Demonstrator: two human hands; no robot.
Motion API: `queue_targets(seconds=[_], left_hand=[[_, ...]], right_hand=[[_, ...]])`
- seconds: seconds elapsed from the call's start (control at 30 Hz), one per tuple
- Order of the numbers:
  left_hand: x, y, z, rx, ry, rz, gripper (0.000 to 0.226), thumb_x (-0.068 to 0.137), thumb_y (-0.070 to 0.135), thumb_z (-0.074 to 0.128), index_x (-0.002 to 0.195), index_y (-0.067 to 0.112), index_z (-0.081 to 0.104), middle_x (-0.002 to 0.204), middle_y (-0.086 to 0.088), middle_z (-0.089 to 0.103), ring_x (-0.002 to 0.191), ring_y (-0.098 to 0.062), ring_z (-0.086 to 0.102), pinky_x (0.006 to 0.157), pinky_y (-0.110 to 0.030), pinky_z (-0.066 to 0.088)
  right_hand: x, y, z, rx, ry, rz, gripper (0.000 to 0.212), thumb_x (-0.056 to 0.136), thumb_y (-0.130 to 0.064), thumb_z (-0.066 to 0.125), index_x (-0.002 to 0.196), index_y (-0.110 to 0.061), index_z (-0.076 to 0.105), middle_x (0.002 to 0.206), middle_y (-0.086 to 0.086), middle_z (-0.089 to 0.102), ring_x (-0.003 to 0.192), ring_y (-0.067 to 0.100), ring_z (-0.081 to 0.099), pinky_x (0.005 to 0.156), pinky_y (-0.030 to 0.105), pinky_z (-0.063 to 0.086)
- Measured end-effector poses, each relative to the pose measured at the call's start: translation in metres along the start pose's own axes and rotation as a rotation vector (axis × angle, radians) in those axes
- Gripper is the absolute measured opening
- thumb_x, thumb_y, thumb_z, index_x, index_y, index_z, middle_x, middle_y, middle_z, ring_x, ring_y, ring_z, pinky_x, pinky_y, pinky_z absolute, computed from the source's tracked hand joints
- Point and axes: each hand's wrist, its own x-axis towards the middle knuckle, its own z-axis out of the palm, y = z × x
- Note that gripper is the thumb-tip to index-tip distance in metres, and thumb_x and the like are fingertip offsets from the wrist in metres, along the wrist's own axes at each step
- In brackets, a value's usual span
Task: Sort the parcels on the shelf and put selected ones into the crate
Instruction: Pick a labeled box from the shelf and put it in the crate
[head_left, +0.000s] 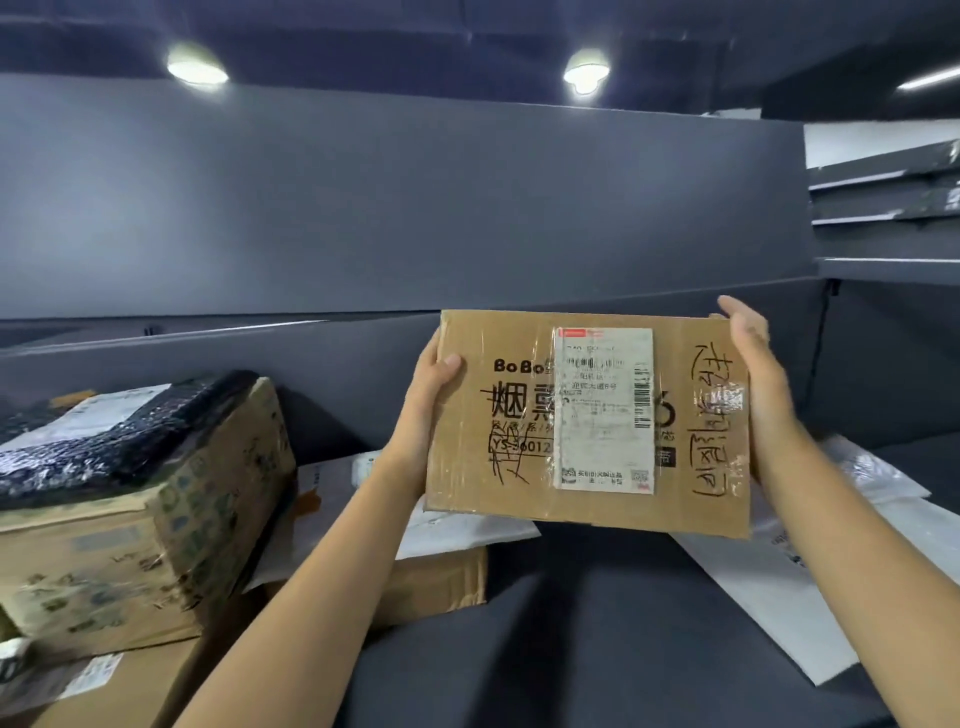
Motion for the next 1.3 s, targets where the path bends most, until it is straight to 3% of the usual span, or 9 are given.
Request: queue_targets(seconds=[0.07, 0.27, 0.33, 0.4, 0.5, 0.67, 0.87, 1.03, 1.3], left_hand=[[0.002, 0.002, -0.007, -0.008, 0.018, 0.106, 0.035, 0.080, 0.034, 0.056, 0.113, 0.023, 0.056, 0.100, -0.003, 0.069, 0.086, -0.021, 0.069, 0.070, -0.040, 0.058], [0.006, 0.015, -0.022, -0.056, 0.187, 0.144, 0.117, 0.047, 0.060, 0.082, 0.140, 0.005, 0.036, 0.116, -0.015, 0.059, 0.095, -0.028, 0.064, 0.071, -0.041, 0.056], [0.008, 0.020, -0.024, -0.029, 0.158, 0.146, 0.121, 0.046, 0.063, 0.081, 0.142, 0.006, 0.035, 0.120, -0.016, 0.057, 0.098, -0.028, 0.064, 0.072, -0.040, 0.056], [0.010, 0.025, -0.023, 0.010, 0.132, 0.144, 0.112, 0.056, 0.065, 0.076, 0.143, 0.008, 0.035, 0.127, -0.018, 0.056, 0.103, -0.030, 0.064, 0.073, -0.039, 0.056], [0.012, 0.030, -0.018, 0.086, 0.137, 0.113, 0.079, 0.079, 0.064, 0.052, 0.139, 0.014, 0.042, 0.127, -0.015, 0.061, 0.106, -0.030, 0.065, 0.072, -0.036, 0.057], [0.011, 0.036, -0.023, 0.102, 0.132, -0.012, 0.051, 0.098, 0.053, 0.026, 0.103, 0.020, 0.065, 0.085, 0.000, 0.076, 0.076, -0.016, 0.073, 0.057, -0.030, 0.058], [0.010, 0.027, -0.037, 0.131, 0.175, -0.076, 0.045, 0.101, 0.042, 0.025, 0.104, 0.019, 0.064, 0.087, 0.001, 0.076, 0.077, -0.014, 0.073, 0.060, -0.027, 0.057], [0.008, 0.019, -0.042, 0.037, 0.259, -0.138, 0.040, 0.099, 0.043, 0.032, 0.102, 0.019, 0.064, 0.087, -0.003, 0.075, 0.071, -0.015, 0.072, 0.063, -0.031, 0.053], [0.000, 0.019, -0.049, -0.092, 0.385, -0.174, 0.037, 0.095, 0.047, 0.040, 0.096, 0.019, 0.065, 0.071, -0.001, 0.074, 0.066, -0.016, 0.067, 0.061, -0.033, 0.049]], right_hand=[[0.001, 0.007, 0.003, 0.032, -0.054, 0.062, 0.082, 0.075, -0.068, 0.055, 0.142, -0.025, 0.034, 0.118, 0.006, 0.057, 0.102, 0.019, 0.062, 0.079, 0.036, 0.053], [-0.009, 0.022, 0.010, 0.164, -0.281, 0.211, 0.096, 0.034, -0.071, 0.082, 0.115, -0.028, 0.054, 0.092, -0.011, 0.075, 0.084, 0.005, 0.071, 0.062, 0.023, 0.057], [-0.010, 0.024, 0.016, 0.189, -0.271, 0.211, 0.076, 0.046, -0.066, 0.081, 0.109, -0.029, 0.061, 0.090, -0.011, 0.075, 0.082, 0.005, 0.071, 0.062, 0.022, 0.056], [-0.009, 0.026, 0.023, 0.293, -0.176, 0.246, 0.025, 0.078, -0.050, 0.061, 0.088, -0.031, 0.073, 0.079, -0.010, 0.075, 0.072, 0.004, 0.071, 0.056, 0.020, 0.055], [-0.005, 0.035, 0.028, 0.303, -0.127, 0.275, 0.034, 0.097, -0.040, 0.036, 0.096, -0.029, 0.068, 0.082, -0.011, 0.074, 0.074, 0.005, 0.070, 0.062, 0.023, 0.055], [-0.004, 0.036, 0.040, 0.266, -0.141, 0.322, 0.036, 0.097, -0.045, 0.035, 0.109, -0.029, 0.064, 0.097, -0.007, 0.074, 0.087, 0.010, 0.069, 0.074, 0.030, 0.052], [0.010, 0.025, 0.048, 0.161, -0.097, 0.549, 0.035, 0.089, -0.060, 0.044, 0.091, -0.037, 0.069, 0.093, -0.006, 0.074, 0.092, 0.020, 0.065, 0.083, 0.044, 0.048], [0.011, 0.021, 0.054, 0.116, -0.105, 0.601, 0.037, 0.087, -0.063, 0.047, 0.099, -0.035, 0.069, 0.097, -0.003, 0.074, 0.095, 0.023, 0.065, 0.077, 0.042, 0.051], [0.009, 0.005, 0.058, 0.053, -0.246, 0.534, 0.035, 0.091, -0.055, 0.047, 0.113, -0.037, 0.067, 0.115, -0.003, 0.070, 0.110, 0.025, 0.062, 0.089, 0.054, 0.049]])
